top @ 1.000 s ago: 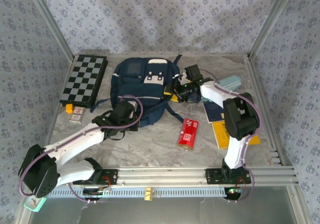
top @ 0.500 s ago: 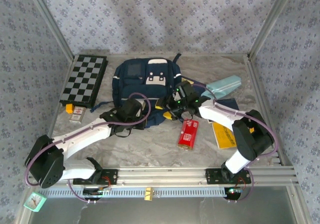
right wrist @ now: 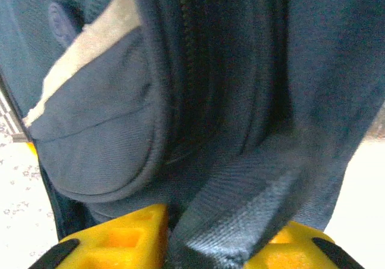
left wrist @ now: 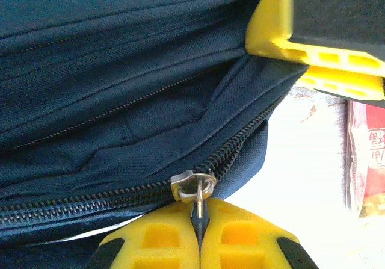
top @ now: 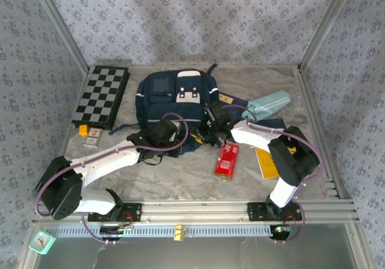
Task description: Pack the student bag
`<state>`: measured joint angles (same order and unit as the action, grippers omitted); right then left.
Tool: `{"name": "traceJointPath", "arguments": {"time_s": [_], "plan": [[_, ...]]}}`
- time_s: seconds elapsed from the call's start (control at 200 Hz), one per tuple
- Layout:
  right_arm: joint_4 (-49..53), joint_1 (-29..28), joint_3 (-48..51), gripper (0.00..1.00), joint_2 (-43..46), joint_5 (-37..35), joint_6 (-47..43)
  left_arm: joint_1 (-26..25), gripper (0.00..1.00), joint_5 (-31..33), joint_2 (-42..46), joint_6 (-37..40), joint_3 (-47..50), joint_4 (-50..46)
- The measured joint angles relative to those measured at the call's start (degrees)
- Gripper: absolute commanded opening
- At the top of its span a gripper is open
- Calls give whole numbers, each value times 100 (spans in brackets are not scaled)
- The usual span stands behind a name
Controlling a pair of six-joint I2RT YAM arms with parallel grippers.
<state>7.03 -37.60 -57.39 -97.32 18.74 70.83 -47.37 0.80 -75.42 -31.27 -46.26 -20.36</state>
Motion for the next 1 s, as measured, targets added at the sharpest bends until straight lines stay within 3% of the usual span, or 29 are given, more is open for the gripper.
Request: {"name": "traceJointPath", "arguments": {"time_s": [0.145, 0.315, 0.505, 0.7, 1.0], "plan": [[170, 68, -125, 0, -24, 66, -308, -22, 0, 35, 2, 39, 0, -7], [560, 293, -442, 0, -35, 304, -866, 26, 0, 225, 317, 42, 146, -46], [1207, 802, -975, 0, -225, 654, -1602, 776, 0, 74, 992, 83, 697, -55], [1705, 1196, -1377, 0, -297, 671, -2133, 1392, 0, -208, 1115, 236, 892, -111], [1958, 1167, -1384, 56, -116, 396, -2247, 1499, 0, -553, 1067, 271, 894, -52]]}}
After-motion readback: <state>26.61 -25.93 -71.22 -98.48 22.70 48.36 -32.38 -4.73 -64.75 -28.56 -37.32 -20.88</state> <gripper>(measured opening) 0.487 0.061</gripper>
